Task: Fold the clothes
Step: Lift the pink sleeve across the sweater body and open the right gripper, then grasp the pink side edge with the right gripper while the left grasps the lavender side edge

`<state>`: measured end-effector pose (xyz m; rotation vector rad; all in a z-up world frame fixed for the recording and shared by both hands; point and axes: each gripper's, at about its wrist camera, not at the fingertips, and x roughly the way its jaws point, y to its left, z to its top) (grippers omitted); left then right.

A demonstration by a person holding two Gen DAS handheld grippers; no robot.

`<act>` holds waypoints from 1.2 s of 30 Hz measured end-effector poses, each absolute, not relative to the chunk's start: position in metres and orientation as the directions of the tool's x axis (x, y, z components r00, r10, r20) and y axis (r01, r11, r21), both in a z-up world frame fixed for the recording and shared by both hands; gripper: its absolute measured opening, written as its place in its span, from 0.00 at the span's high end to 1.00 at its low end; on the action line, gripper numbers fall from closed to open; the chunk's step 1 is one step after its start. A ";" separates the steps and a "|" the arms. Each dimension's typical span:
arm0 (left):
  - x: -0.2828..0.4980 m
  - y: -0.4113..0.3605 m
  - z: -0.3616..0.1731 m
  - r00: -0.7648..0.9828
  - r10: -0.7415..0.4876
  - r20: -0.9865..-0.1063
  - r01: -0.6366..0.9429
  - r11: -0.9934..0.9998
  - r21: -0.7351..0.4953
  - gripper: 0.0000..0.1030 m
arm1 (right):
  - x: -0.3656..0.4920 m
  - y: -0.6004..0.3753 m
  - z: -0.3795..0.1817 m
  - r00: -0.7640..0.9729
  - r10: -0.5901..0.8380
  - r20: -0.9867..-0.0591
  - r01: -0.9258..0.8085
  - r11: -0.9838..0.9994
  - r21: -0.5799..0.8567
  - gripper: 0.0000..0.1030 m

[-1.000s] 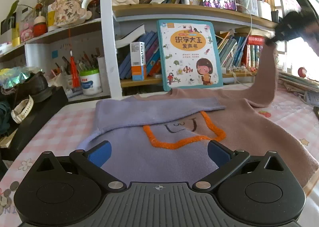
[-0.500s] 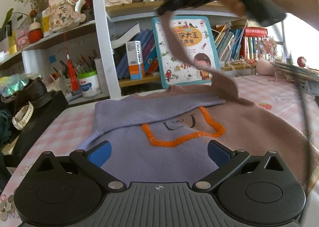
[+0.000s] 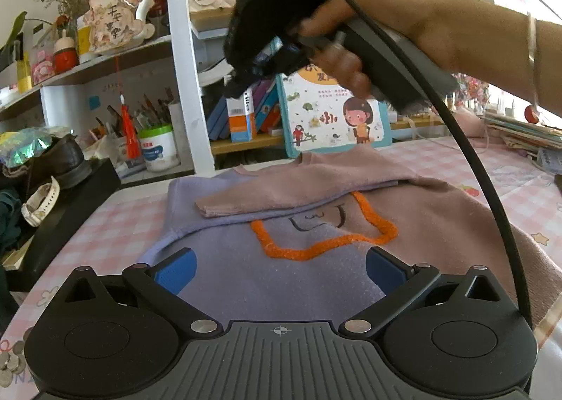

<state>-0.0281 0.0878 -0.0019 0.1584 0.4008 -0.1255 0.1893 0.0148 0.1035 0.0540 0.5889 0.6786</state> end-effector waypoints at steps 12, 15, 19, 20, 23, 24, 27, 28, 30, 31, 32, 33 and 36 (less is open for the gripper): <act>-0.027 0.087 -0.002 0.910 -0.088 -0.405 0.155 0.979 0.135 0.00 | 0.130 -0.079 0.071 0.617 0.567 -0.546 -0.545 0.808 0.224 0.96; -0.025 0.086 -0.003 0.907 -0.087 -0.412 0.157 0.978 0.140 0.00 | 0.103 -0.107 0.053 0.617 0.538 -0.574 -0.523 0.825 0.212 0.96; -0.024 0.085 -0.004 0.904 -0.080 -0.420 0.154 0.977 0.145 0.00 | 0.060 -0.139 0.034 0.632 0.492 -0.599 -0.493 0.851 0.179 0.96; -0.024 0.085 -0.004 0.903 -0.077 -0.423 0.152 0.978 0.146 0.00 | 0.050 -0.147 0.029 0.639 0.483 -0.599 -0.479 0.859 0.182 0.93; -0.023 0.085 -0.004 0.901 -0.066 -0.429 0.143 0.978 0.150 0.00 | 0.023 -0.170 0.016 0.661 0.458 -0.594 -0.433 0.880 0.196 0.82; -0.023 0.085 -0.004 0.902 -0.059 -0.427 0.136 0.979 0.153 0.00 | 0.015 -0.177 0.012 0.669 0.450 -0.592 -0.416 0.886 0.204 0.79; -0.025 0.085 -0.004 0.909 -0.037 -0.415 0.115 0.980 0.165 0.00 | -0.006 -0.195 0.003 0.690 0.425 -0.585 -0.362 0.904 0.229 0.77; -0.026 0.085 -0.003 0.913 -0.030 -0.408 0.107 0.980 0.168 0.00 | -0.011 -0.200 0.001 0.694 0.421 -0.584 -0.348 0.906 0.240 0.76; -0.031 0.087 -0.001 0.926 -0.017 -0.378 0.084 0.983 0.163 0.00 | -0.020 -0.209 -0.002 0.700 0.417 -0.580 -0.325 0.909 0.261 0.72; -0.034 0.090 0.000 0.932 0.001 -0.361 0.061 0.985 0.160 0.00 | -0.025 -0.212 -0.002 0.703 0.414 -0.578 -0.320 0.910 0.263 0.71; -0.038 0.092 0.000 0.934 0.029 -0.355 0.032 0.986 0.165 0.00 | -0.028 -0.215 -0.003 0.705 0.412 -0.578 -0.316 0.911 0.264 0.70; -0.040 0.094 0.000 0.931 0.063 -0.361 0.003 0.984 0.177 0.00 | -0.031 -0.215 -0.002 0.705 0.409 -0.580 -0.317 0.912 0.259 0.68; -0.054 0.108 0.001 0.918 0.123 -0.377 -0.054 0.981 0.189 0.00 | -0.038 -0.217 -0.004 0.701 0.408 -0.585 -0.331 0.913 0.240 0.60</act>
